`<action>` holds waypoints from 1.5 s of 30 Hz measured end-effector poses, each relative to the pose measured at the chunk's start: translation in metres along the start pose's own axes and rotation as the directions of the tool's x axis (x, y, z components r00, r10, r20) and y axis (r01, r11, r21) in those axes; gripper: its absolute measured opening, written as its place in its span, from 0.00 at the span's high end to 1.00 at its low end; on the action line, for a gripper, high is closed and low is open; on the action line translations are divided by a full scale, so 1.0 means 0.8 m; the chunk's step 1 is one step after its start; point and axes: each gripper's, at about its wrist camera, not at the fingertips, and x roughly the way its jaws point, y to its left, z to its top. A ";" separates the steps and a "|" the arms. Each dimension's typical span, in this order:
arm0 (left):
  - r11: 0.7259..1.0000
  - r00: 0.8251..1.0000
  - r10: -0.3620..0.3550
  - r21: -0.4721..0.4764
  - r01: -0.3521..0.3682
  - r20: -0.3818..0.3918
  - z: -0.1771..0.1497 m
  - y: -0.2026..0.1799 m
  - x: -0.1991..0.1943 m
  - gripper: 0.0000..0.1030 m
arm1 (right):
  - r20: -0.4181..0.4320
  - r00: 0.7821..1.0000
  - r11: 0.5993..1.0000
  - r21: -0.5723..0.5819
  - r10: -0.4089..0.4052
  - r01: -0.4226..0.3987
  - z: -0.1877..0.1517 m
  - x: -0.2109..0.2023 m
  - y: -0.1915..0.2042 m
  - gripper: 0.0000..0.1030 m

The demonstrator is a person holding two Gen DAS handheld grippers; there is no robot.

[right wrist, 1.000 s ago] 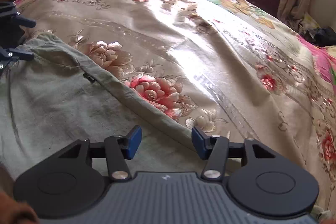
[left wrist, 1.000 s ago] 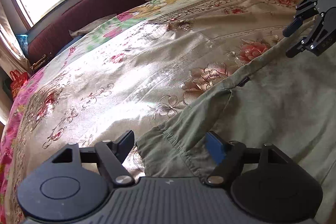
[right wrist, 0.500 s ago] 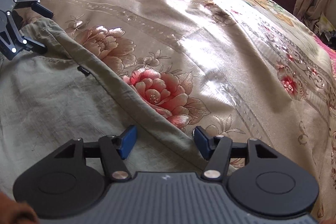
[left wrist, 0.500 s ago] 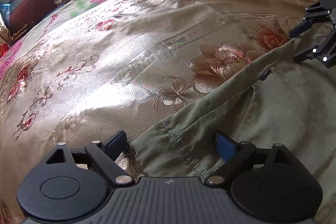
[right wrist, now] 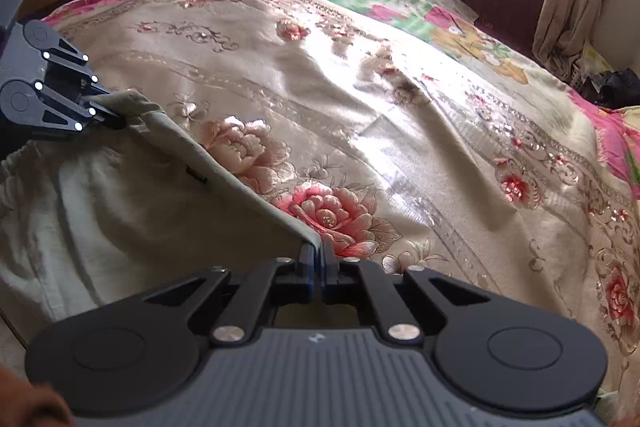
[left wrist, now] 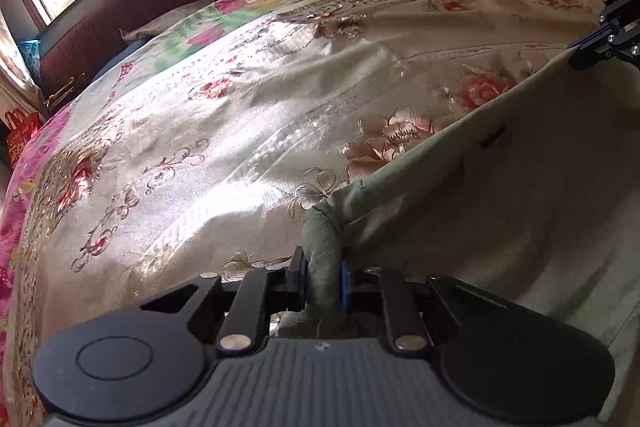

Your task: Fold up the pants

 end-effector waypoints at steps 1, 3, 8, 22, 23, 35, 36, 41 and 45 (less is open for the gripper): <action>1.000 1.000 -0.008 -0.011 0.008 0.028 -0.004 -0.003 -0.020 0.70 | 0.021 1.000 1.000 0.002 0.005 -0.005 -0.003 -0.022 0.005 0.98; 0.999 0.996 -0.022 -0.037 0.025 0.082 -0.016 -0.011 -0.065 0.70 | 0.060 0.998 0.999 0.011 0.029 -0.030 -0.015 -0.070 0.016 0.98; 0.995 0.978 -0.056 -0.065 0.070 0.200 -0.078 -0.073 -0.193 0.70 | 0.132 0.991 0.999 -0.019 0.038 -0.036 -0.074 -0.183 0.076 0.98; 0.985 0.993 0.023 -0.170 -0.003 0.114 -0.239 -0.190 -0.236 0.58 | -0.078 0.994 0.994 -0.067 0.081 -0.086 -0.216 -0.150 0.241 0.89; 0.987 0.992 0.033 -0.162 -0.013 0.119 -0.242 -0.191 -0.239 0.52 | -0.059 0.996 0.991 -0.105 0.072 -0.078 -0.212 -0.156 0.246 0.84; 0.972 0.963 0.214 0.063 -0.226 0.163 -0.252 -0.235 -0.225 0.44 | 0.143 0.976 0.932 -0.347 0.163 -0.105 -0.152 -0.131 0.350 0.62; 0.971 0.961 0.215 0.063 -0.229 0.171 -0.247 -0.232 -0.226 0.45 | 0.148 0.975 0.930 -0.355 0.163 -0.101 -0.144 -0.124 0.356 0.63; 0.959 0.938 0.253 0.069 -0.276 0.237 -0.212 -0.200 -0.233 0.59 | 0.129 0.981 0.961 -0.253 0.144 -0.108 -0.087 -0.116 0.338 1.00; 0.946 0.889 0.301 0.013 -0.325 0.344 -0.195 -0.177 -0.258 0.60 | 0.245 0.961 0.977 -0.198 0.129 -0.080 -0.061 -0.164 0.322 1.00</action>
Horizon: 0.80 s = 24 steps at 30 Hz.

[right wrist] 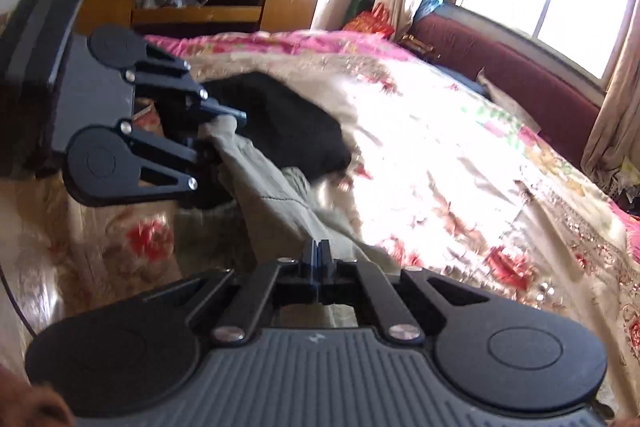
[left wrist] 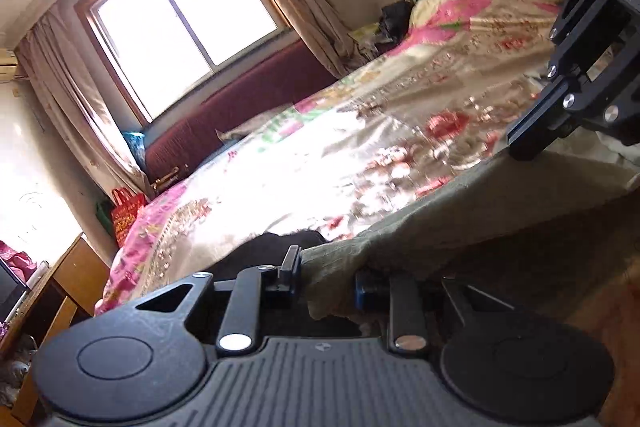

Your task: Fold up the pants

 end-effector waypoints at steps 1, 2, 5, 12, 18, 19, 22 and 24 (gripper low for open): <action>1.000 1.000 0.007 -0.002 -0.007 0.009 -0.002 0.000 -0.003 0.60 | -0.003 1.000 1.000 -0.002 0.007 -0.007 -0.001 -0.001 0.005 1.00; 1.000 1.000 0.005 -0.011 -0.005 -0.002 -0.009 -0.003 -0.003 0.61 | -0.023 1.000 1.000 -0.014 0.019 -0.020 -0.007 0.006 0.016 1.00; 1.000 0.993 -0.001 0.022 0.004 -0.122 -0.052 -0.028 0.007 0.60 | -0.167 0.982 0.995 -0.038 0.086 -0.093 -0.054 0.054 0.054 0.99; 1.000 0.967 0.019 0.003 -0.019 -0.255 -0.102 -0.049 -0.032 0.57 | -0.177 0.980 0.991 -0.087 0.089 -0.105 -0.081 0.058 0.088 0.87; 0.993 0.995 0.007 -0.118 -0.020 -0.104 -0.050 -0.037 -0.058 0.54 | -0.150 0.987 0.998 -0.031 0.057 -0.062 -0.083 0.029 0.063 0.80; 0.991 0.997 -0.010 -0.133 0.000 -0.078 -0.043 -0.040 -0.053 0.53 | -0.156 0.987 0.999 -0.024 0.041 -0.045 -0.087 0.027 0.057 0.79; 0.995 0.992 -0.047 -0.093 0.036 -0.119 -0.043 -0.066 -0.013 0.50 | -0.196 0.980 0.999 0.028 -0.020 0.025 -0.101 0.020 0.030 0.78; 0.995 0.966 -0.088 -0.064 0.075 -0.242 -0.061 -0.088 0.018 0.50 | -0.211 0.976 0.991 0.109 -0.047 0.071 -0.112 0.003 0.001 0.78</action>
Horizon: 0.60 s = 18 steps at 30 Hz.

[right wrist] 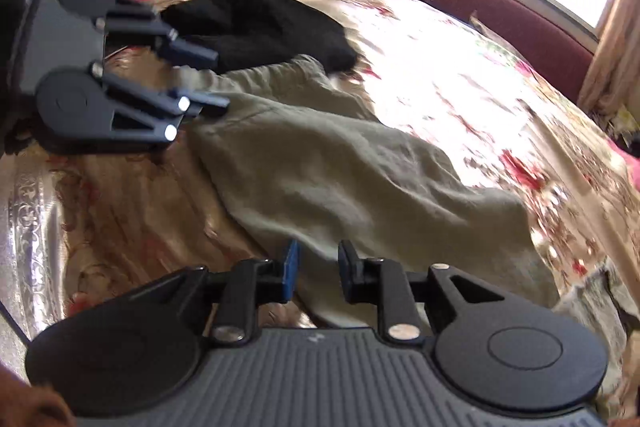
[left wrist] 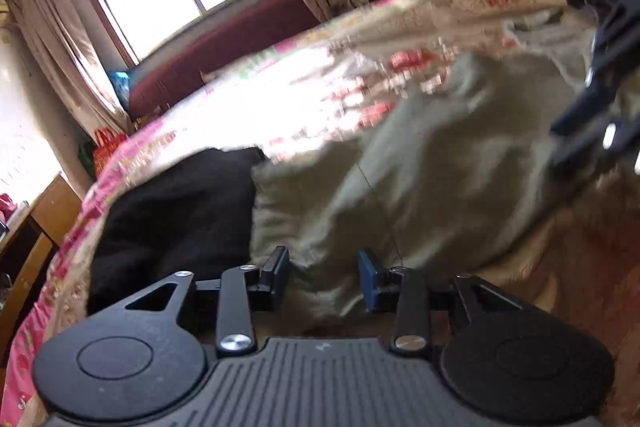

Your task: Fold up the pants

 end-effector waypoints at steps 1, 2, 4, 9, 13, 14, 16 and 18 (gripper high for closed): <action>1.000 1.000 0.000 0.018 0.001 -0.007 -0.008 -0.010 0.005 0.51 | 0.000 1.000 0.999 0.039 -0.028 0.028 -0.006 -0.007 -0.018 0.77; 0.999 1.000 0.019 0.041 -0.019 0.007 -0.010 -0.016 0.002 0.51 | 0.000 0.997 0.995 0.076 -0.072 0.072 -0.013 -0.015 -0.040 0.74; 0.997 0.999 0.031 0.070 -0.032 0.017 0.000 -0.025 -0.009 0.52 | -0.015 0.985 0.975 0.143 -0.169 0.169 -0.021 -0.021 -0.080 0.69; 0.998 0.992 -0.063 0.024 0.061 0.111 0.048 -0.037 -0.039 0.51 | -0.150 0.936 0.865 0.358 -0.317 0.350 -0.032 0.000 -0.204 0.64; 0.977 0.962 -0.214 0.020 0.213 0.170 0.093 -0.076 -0.042 0.48 | -0.203 0.919 0.738 0.548 -0.339 0.394 -0.038 0.032 -0.297 0.58; 0.966 0.950 -0.257 0.023 0.257 0.178 0.105 -0.090 -0.038 0.48 | -0.218 0.913 0.697 0.593 -0.344 0.404 -0.040 0.042 -0.319 0.57; 0.945 0.927 -0.327 0.031 0.327 0.182 0.125 -0.118 -0.027 0.48 | -0.251 0.908 0.616 0.672 -0.335 0.412 -0.051 0.059 -0.354 0.57; 0.926 0.909 -0.376 0.041 0.375 0.180 0.139 -0.143 -0.017 0.48 | -0.239 0.926 0.541 0.757 -0.293 0.367 -0.066 0.067 -0.382 0.57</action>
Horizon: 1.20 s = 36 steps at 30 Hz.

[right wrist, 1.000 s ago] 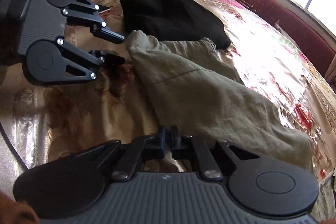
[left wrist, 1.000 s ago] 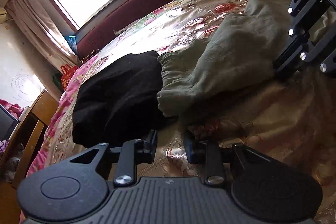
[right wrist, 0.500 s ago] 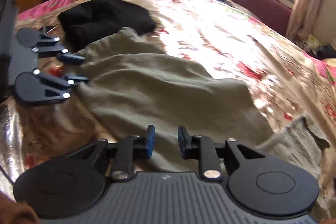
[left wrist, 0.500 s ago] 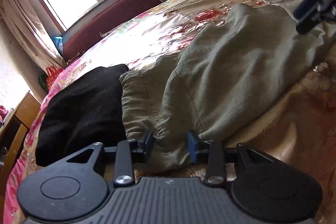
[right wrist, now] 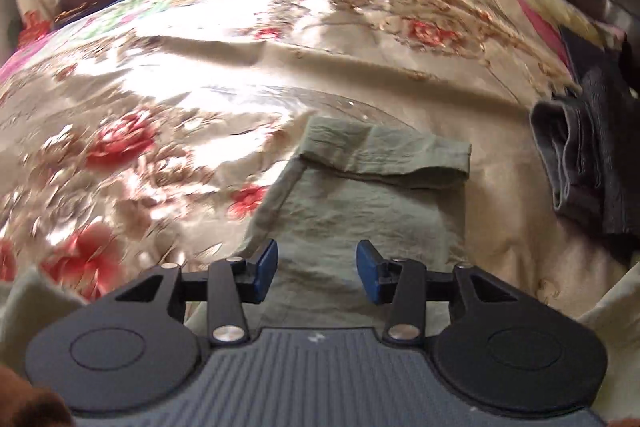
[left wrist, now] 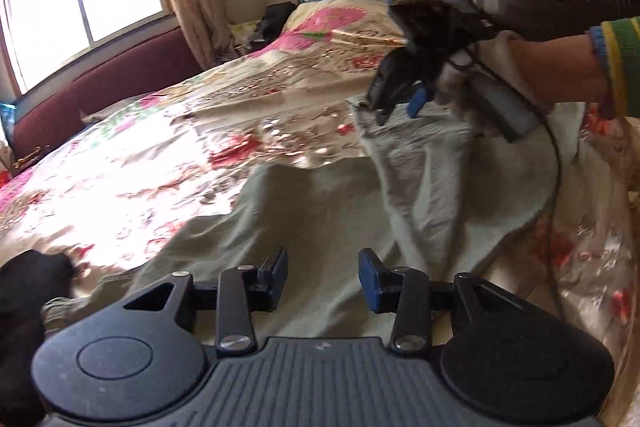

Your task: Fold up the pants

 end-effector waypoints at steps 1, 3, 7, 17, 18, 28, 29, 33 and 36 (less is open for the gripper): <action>1.000 1.000 -0.029 -0.005 0.029 -0.003 0.005 -0.009 0.011 0.48 | 0.006 1.000 0.999 0.035 0.025 -0.025 0.004 0.005 -0.008 0.57; 0.996 0.996 -0.089 -0.009 0.089 -0.018 0.011 -0.029 0.034 0.48 | 0.033 0.998 0.995 0.076 0.056 -0.059 0.012 0.012 -0.018 0.57; 0.990 0.989 -0.137 0.032 0.138 -0.049 0.015 -0.056 0.062 0.48 | 0.037 0.994 0.990 0.094 0.105 -0.108 0.038 0.035 -0.026 0.57; 0.982 0.979 -0.190 0.005 0.191 -0.077 0.025 -0.063 0.092 0.48 | 0.153 0.975 0.979 0.146 -0.162 0.140 0.108 0.015 -0.103 0.55; 0.981 0.978 -0.193 0.001 0.193 -0.078 0.027 -0.062 0.096 0.48 | 0.152 0.980 0.985 0.134 -0.132 0.112 0.100 0.008 -0.099 0.55; 0.982 0.984 -0.153 0.100 0.162 -0.087 0.030 -0.088 0.105 0.48 | 0.002 1.000 0.999 0.044 -0.016 0.016 0.079 0.077 -0.003 0.41; 0.981 0.984 -0.153 0.104 0.162 -0.087 0.030 -0.089 0.106 0.48 | 0.015 0.998 0.998 0.007 -0.058 0.058 0.082 0.084 0.008 0.41; 0.981 0.983 -0.161 0.091 0.169 -0.087 0.031 -0.087 0.110 0.47 | 0.011 0.985 0.985 -0.021 -0.170 0.170 0.096 0.108 0.011 0.45; 0.983 0.983 -0.160 0.072 0.167 -0.087 0.031 -0.083 0.110 0.47 | -0.025 0.993 0.991 0.071 -0.113 0.115 0.106 0.102 -0.013 0.95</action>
